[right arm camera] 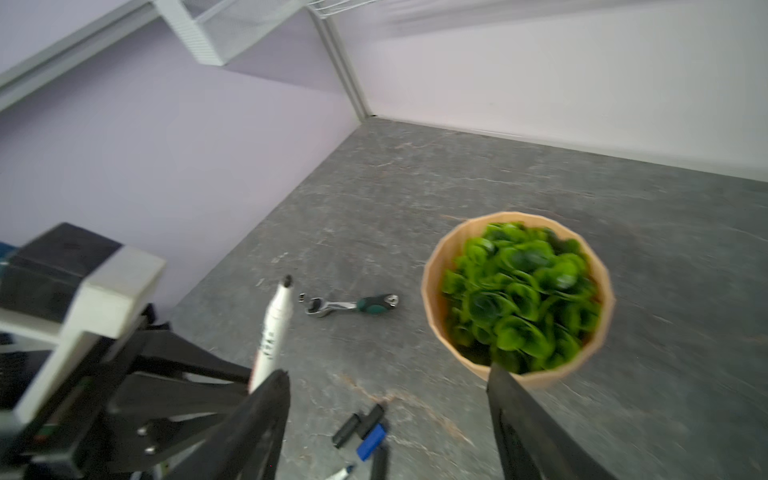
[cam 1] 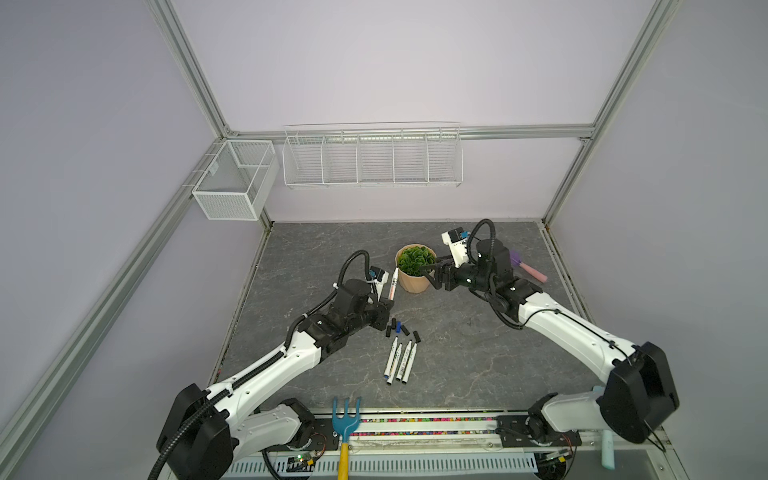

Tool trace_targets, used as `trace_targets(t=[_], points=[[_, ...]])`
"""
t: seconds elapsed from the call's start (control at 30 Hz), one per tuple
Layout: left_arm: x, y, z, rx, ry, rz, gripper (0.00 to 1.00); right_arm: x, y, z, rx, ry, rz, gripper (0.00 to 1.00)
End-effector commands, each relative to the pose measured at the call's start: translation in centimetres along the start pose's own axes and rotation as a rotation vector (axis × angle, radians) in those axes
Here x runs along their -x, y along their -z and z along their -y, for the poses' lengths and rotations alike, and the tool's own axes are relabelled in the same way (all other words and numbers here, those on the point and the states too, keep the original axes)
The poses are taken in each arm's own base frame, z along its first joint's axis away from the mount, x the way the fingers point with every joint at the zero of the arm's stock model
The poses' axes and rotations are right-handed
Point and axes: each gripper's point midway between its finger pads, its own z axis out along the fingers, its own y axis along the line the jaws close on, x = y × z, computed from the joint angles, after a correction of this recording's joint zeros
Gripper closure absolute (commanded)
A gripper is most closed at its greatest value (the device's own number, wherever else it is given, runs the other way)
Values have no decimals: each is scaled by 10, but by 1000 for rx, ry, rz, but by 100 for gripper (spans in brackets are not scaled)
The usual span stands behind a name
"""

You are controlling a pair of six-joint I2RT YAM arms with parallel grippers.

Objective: Insert the pens into the pen caps

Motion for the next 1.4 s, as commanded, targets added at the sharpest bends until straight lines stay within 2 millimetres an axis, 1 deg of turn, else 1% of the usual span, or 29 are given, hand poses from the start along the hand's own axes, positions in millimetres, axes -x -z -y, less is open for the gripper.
trace_targets(t=[0.0, 0.13, 0.2, 0.23, 0.3, 0.47, 0.73, 0.83, 0.97, 1.1, 1.13, 1.17, 1.23, 1.27, 1.3, 1.37], points=[[22, 3, 10, -48, -27, 107, 100, -9, -19, -36, 169, 16, -66, 25], [24, 2, 11, -57, -15, 118, 100, -17, -36, -43, 216, -15, -97, 28], [26, 1, 15, -76, -7, 127, 100, -19, -44, -44, 229, -33, -103, 32], [26, 1, 15, -77, -2, 126, 100, -18, -46, -45, 237, -38, -98, 34], [26, 0, 16, -83, 4, 125, 100, -19, -49, -45, 245, -52, -96, 43], [23, -3, 17, -92, 3, 114, 100, -16, -52, -46, 259, -65, -93, 57], [24, -7, 19, -106, 1, 110, 100, -12, -55, -49, 280, -75, -84, 72], [23, -9, 19, -109, 2, 103, 100, -12, -55, -50, 290, -76, -86, 80], [25, -9, 19, -108, 5, 111, 100, -13, -55, -52, 299, -75, -93, 87], [29, -8, 18, -94, 11, 119, 100, -13, -53, -52, 302, -75, -95, 90], [29, -9, 17, -89, 10, 117, 99, -13, -53, -52, 303, -75, -95, 90], [30, -9, 16, -81, 9, 119, 85, -13, -52, -52, 305, -75, -95, 90], [33, -8, 16, -77, 7, 125, 63, -12, -51, -52, 305, -77, -91, 91], [34, -8, 15, -75, 7, 128, 55, -12, -51, -51, 306, -80, -91, 91], [35, -8, 15, -74, 9, 132, 50, -12, -50, -51, 308, -83, -90, 91], [37, -8, 16, -74, 8, 137, 47, -11, -49, -51, 312, -86, -87, 91]])
